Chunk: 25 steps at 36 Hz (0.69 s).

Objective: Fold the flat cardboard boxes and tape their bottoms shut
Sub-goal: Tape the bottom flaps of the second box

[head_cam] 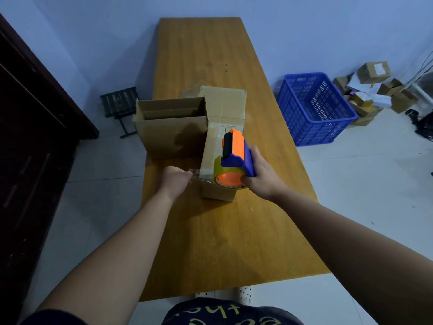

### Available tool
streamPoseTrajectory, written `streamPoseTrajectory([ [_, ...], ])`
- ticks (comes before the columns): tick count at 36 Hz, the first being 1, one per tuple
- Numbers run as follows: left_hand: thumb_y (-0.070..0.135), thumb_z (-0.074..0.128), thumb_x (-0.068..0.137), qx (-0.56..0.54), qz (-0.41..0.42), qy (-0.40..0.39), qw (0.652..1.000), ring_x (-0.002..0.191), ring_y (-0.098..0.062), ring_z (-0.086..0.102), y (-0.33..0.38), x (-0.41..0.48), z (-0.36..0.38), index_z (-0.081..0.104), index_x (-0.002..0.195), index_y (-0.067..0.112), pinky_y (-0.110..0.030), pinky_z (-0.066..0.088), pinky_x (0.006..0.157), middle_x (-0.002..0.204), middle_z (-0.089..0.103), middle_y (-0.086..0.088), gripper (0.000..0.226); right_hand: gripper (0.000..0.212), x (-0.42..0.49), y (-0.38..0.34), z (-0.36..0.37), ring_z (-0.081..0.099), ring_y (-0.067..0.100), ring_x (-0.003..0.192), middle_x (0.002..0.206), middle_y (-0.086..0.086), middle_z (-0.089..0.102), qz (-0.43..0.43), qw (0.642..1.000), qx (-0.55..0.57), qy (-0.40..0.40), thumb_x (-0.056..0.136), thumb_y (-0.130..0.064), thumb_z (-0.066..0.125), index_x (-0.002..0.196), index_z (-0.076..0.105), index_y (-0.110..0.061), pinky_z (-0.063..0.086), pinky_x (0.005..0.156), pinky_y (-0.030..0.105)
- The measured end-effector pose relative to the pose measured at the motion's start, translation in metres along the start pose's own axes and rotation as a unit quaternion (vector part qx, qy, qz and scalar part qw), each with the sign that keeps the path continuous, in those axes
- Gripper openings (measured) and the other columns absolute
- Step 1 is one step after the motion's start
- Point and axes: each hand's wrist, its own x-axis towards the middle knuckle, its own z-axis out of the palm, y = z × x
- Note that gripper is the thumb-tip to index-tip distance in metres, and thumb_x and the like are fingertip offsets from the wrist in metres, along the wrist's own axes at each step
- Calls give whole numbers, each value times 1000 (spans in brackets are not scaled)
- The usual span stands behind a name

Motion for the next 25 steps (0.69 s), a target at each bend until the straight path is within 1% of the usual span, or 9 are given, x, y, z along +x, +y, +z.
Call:
streamPoseTrajectory([
  [4, 23, 54, 95, -5, -9, -8, 1000, 80, -13, 54, -1, 1, -1, 63, 81, 10, -26, 35, 60, 86, 62, -7, 21, 54, 1, 1, 0, 52, 8, 97, 107, -4, 51, -4, 1000, -14, -4, 84, -4, 64, 122, 33, -28, 46, 76, 25],
  [8, 22, 55, 95, 0, -21, -13, 1000, 87, -16, 56, -1, 3, -2, 65, 96, 8, -28, 38, 65, 90, 62, -6, 18, 56, 2, 1, 0, 51, 6, 96, 108, -4, 51, -10, 1000, -24, -13, 82, -3, 64, 124, 34, -26, 42, 75, 22],
  [11, 19, 55, 95, 1, -30, -20, 999, 91, -17, 54, -1, 4, -2, 64, 102, 7, -28, 39, 72, 93, 61, -6, 17, 59, 2, 1, 0, 50, 4, 97, 111, -4, 50, -7, 999, -35, -21, 81, -4, 65, 129, 35, -23, 41, 76, 20],
  [14, 17, 55, 95, -6, -44, -29, 999, 93, -18, 55, -1, 3, -1, 64, 105, 5, -26, 39, 70, 98, 62, -9, 18, 61, 2, 0, 0, 50, 6, 98, 113, -4, 50, 0, 999, -40, -21, 81, -4, 67, 130, 34, -23, 43, 78, 22],
  [17, 12, 55, 95, -20, -58, -37, 997, 98, -19, 53, 1, 2, 0, 64, 109, 2, -31, 38, 80, 103, 61, -11, 20, 62, 2, 0, 0, 51, 7, 100, 113, -3, 50, 4, 999, -45, -24, 81, -5, 67, 130, 34, -23, 46, 80, 24],
  [19, 11, 53, 96, -27, -67, -45, 996, 99, -18, 50, 2, 1, 2, 62, 112, 2, -32, 37, 83, 104, 59, -10, 21, 62, 2, 0, 0, 51, 7, 101, 114, -3, 50, 7, 999, -46, -23, 81, -6, 67, 131, 34, -23, 47, 82, 26],
  [22, 12, 53, 96, -34, -84, -49, 995, 95, -16, 49, 2, 1, 4, 61, 112, 3, -32, 37, 82, 97, 57, -5, 20, 60, 2, -1, 1, 53, 8, 101, 113, -5, 50, 15, 999, -44, -22, 82, -7, 68, 130, 35, -24, 48, 80, 25],
  [25, 14, 54, 96, -41, -100, -52, 993, 88, -15, 51, 1, 3, 5, 61, 106, 4, -32, 36, 81, 88, 57, -3, 16, 58, 2, -2, 1, 52, 7, 98, 111, -6, 49, 15, 999, -44, -19, 83, -7, 68, 129, 37, -22, 45, 75, 19],
])
